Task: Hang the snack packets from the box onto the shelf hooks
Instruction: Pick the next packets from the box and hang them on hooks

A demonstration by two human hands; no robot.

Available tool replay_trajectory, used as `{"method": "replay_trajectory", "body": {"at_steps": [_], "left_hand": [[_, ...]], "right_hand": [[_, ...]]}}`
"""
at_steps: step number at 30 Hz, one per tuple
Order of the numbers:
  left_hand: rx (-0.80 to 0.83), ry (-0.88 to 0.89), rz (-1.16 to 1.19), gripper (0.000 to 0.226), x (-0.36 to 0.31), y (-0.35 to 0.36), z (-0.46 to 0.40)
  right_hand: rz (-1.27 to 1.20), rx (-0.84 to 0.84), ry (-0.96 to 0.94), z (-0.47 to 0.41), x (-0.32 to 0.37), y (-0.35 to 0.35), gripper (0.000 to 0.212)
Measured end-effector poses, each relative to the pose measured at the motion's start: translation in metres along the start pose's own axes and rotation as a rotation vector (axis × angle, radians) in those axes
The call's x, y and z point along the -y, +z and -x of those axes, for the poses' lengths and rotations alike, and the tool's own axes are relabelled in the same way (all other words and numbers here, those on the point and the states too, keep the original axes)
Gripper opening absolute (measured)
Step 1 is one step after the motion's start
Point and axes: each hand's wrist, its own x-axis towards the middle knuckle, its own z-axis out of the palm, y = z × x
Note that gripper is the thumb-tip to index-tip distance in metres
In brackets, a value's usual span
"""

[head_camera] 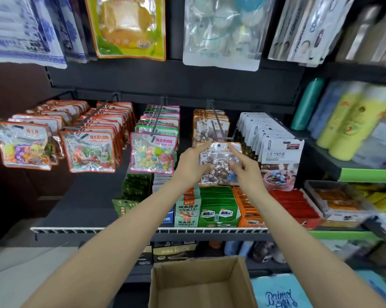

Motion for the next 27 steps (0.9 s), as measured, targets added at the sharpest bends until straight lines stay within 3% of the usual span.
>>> {"method": "replay_trajectory", "body": {"at_steps": [6, 11, 18, 24, 27], "left_hand": [[-0.041, 0.002, -0.034, 0.068, 0.017, 0.012, -0.015], [-0.107, -0.03, -0.1, 0.065, 0.02, 0.02, -0.05], [-0.04, -0.17, -0.111, 0.074, 0.021, 0.031, -0.115], [-0.073, -0.217, -0.09, 0.071, 0.02, 0.032, -0.119], [-0.165, -0.204, -0.135, 0.063, 0.016, 0.032, -0.099]], "right_hand": [[0.103, -0.021, -0.014, -0.018, -0.014, 0.004, 0.042], [0.343, -0.04, -0.045, -0.061, -0.034, 0.013, 0.042], [0.31, 0.058, 0.017, -0.123, -0.045, 0.029, 0.069], [0.295, 0.033, -0.015, -0.13, -0.052, 0.028, 0.06], [0.353, -0.004, -0.065, -0.111, -0.055, 0.028, 0.052]]}}
